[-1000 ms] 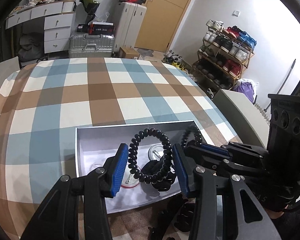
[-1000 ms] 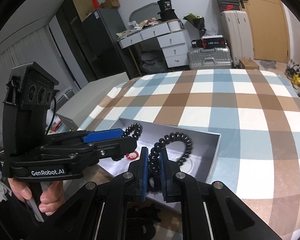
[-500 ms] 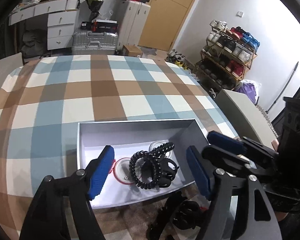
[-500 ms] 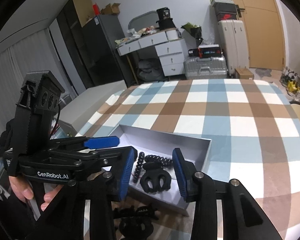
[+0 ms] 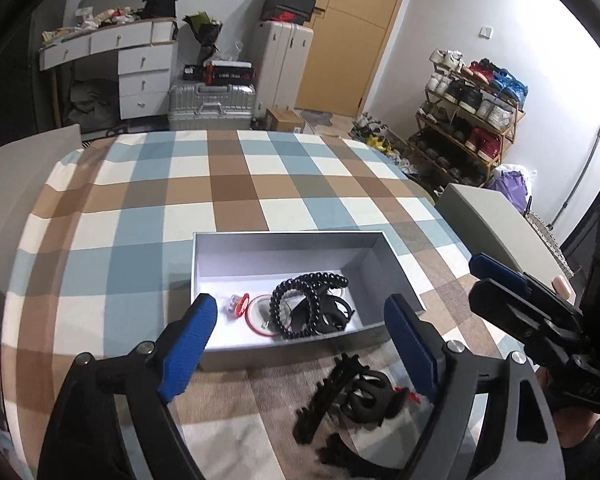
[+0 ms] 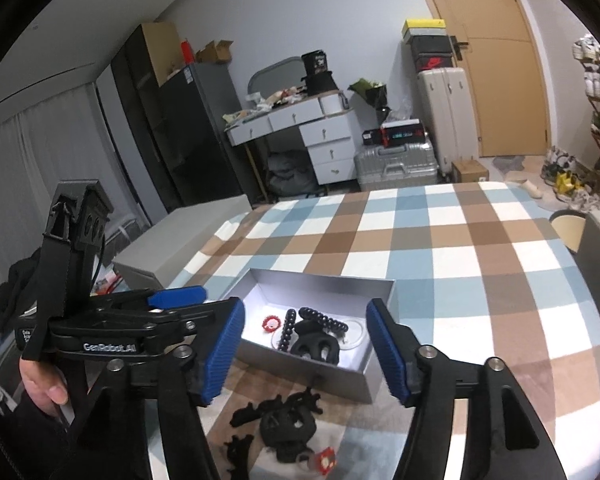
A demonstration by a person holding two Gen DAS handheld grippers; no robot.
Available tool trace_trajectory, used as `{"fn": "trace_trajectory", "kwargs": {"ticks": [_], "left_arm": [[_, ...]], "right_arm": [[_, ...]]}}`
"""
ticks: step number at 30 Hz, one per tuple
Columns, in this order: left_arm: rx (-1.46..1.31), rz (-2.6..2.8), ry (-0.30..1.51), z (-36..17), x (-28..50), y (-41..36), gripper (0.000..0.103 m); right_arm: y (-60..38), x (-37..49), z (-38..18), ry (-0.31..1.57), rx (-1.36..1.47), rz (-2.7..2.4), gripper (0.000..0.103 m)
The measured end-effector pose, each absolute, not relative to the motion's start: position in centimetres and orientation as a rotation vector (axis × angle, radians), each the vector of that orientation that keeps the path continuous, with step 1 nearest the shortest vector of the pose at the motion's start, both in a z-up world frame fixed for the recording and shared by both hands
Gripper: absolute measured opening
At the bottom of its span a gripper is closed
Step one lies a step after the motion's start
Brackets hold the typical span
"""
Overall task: Organize jewelry
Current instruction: 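Move both tools back to the remaining clips and ring piece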
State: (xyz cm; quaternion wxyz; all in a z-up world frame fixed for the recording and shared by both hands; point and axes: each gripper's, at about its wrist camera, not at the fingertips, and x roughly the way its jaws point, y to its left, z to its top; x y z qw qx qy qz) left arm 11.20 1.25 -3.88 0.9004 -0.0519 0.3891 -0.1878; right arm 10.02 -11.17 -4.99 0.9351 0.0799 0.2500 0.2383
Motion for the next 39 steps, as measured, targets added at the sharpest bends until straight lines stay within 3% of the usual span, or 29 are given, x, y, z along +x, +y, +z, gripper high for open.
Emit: {"fn": "trace_trajectory", "kwargs": {"ticks": [4,11,19,34,39], "left_arm": [[-0.088,-0.373,0.780,-3.5,9.6,1.1,0.083],[-0.096,-0.259,0.717,-3.9,7.0,2.2,0.100],[-0.097,-0.202,0.689,-4.8,4.5,2.8,0.100],[-0.136,-0.178,0.817,-9.6,2.8,3.8,0.100],[-0.130,-0.169,0.829,-10.2,2.4,4.4,0.100]], "right_arm": [[-11.3,8.1,-4.6,0.488,0.154,0.477,0.072],[-11.0,4.5,-4.0,0.442,0.066,0.482,0.080],[-11.4,3.2,-6.2,0.488,0.083,0.463,0.084],[-11.5,4.3,-12.7,0.685,0.072,0.420,0.084],[-11.7,5.3,-13.5,0.715,0.108,0.425,0.072]]}}
